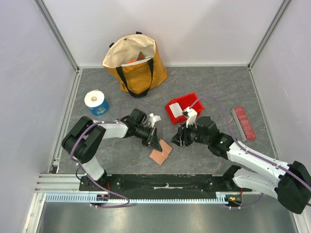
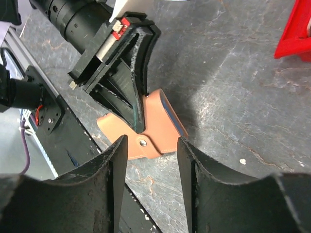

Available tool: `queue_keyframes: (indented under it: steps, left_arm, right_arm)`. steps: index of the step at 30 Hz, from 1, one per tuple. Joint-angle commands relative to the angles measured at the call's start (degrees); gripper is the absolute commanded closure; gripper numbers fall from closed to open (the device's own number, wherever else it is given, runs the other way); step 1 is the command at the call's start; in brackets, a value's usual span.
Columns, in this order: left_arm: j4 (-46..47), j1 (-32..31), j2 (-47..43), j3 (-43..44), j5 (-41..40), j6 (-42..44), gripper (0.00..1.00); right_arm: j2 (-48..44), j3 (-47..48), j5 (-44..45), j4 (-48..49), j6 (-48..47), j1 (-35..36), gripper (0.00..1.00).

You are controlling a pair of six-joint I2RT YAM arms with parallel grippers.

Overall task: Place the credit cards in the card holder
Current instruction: Pick up the card holder from the center of the board, then open the card holder.

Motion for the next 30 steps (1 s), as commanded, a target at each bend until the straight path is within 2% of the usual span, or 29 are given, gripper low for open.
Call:
queue_keyframes:
  steps: [1,6,15,21,30]
  left_arm:
    - [-7.01,-1.24,2.99,5.86,0.17,7.26,0.98]
    - [-11.76,-1.41,6.60,8.85,-2.91,10.60,0.98]
    - [-12.12,-1.33,10.12,10.00,-3.70,12.09,0.98]
    - [-11.77,-1.41,10.91,10.00,-4.14,12.80,0.98]
    - [-10.45,-1.33,11.17,9.65,-3.35,12.80,0.98]
  right_arm:
    - [3.18,-1.54,-5.16,4.08,-1.00,-0.16,0.47]
    - [8.80,-3.82,-9.90,11.02,0.67,-0.07,0.46]
    - [18.48,-6.38,-13.16,23.07,3.57,1.86,0.47]
    - [23.75,-5.76,-15.01,26.94,4.36,2.57,0.48]
    - [28.23,-5.32,-15.79,26.68,2.08,2.92,0.51]
